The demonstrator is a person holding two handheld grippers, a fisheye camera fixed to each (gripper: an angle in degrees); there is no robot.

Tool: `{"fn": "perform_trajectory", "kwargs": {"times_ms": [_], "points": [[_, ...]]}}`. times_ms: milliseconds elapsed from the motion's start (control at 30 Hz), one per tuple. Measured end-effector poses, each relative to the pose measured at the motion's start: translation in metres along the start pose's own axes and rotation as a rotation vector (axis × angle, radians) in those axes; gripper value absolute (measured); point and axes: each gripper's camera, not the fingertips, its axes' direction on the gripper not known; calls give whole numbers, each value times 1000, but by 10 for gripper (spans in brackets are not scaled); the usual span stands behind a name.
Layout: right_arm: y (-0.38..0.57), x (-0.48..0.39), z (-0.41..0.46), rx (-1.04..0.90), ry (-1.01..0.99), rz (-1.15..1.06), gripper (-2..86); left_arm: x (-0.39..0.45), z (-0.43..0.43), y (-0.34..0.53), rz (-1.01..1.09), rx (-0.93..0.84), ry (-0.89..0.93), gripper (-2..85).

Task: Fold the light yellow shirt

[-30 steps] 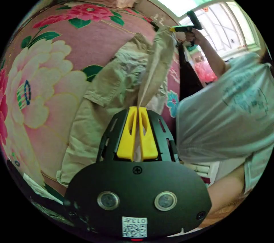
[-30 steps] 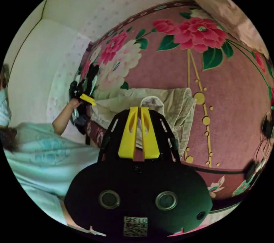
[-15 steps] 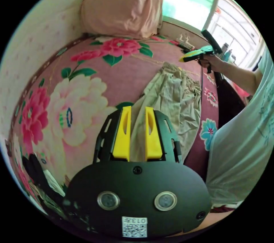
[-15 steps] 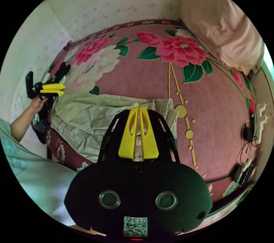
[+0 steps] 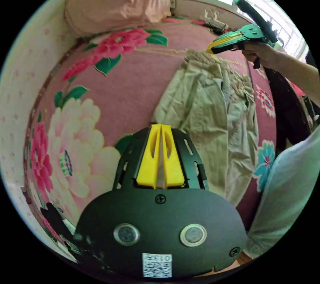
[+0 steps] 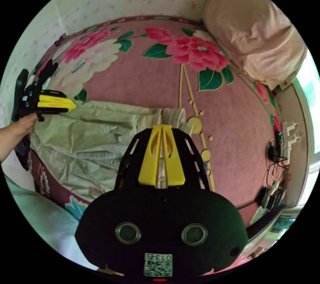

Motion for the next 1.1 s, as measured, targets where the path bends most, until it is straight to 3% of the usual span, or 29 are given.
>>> {"fn": "perform_trajectory", "kwargs": {"times_ms": [33,133,233,400,533,633,733,833,900,1000,1100], "points": [[-7,3,-3,22,26,6,-1,0,-1,-8,-18,14,-41,-3],[-27,2,22,2,28,-29,-1,4,35,-30,22,-139,55,-3],[-29,14,74,-181,124,-29,-2,6,51,-29,33,-157,67,-4],[-13,56,59,-138,-74,136,-3,-12,37,-18,-153,-120,178,-4],[14,69,19,-61,18,301,-1,-3,-26,-3,-204,-4,-36,-4],[37,51,-29,109,-49,238,0,3,-60,27,-252,13,-129,-4],[55,12,-48,135,-54,121,1,16,-63,52,-241,-89,-159,-4],[71,-8,-32,64,-26,90,1,22,-31,71,-213,-261,-200,-3],[78,-7,0,-95,31,82,1,25,-30,79,-195,-214,-213,-3],[86,2,4,-74,-5,63,1,24,-40,79,-233,-211,-186,-4],[75,-3,-29,-41,15,78,1,12,-80,103,-358,-227,-277,-3]]}}
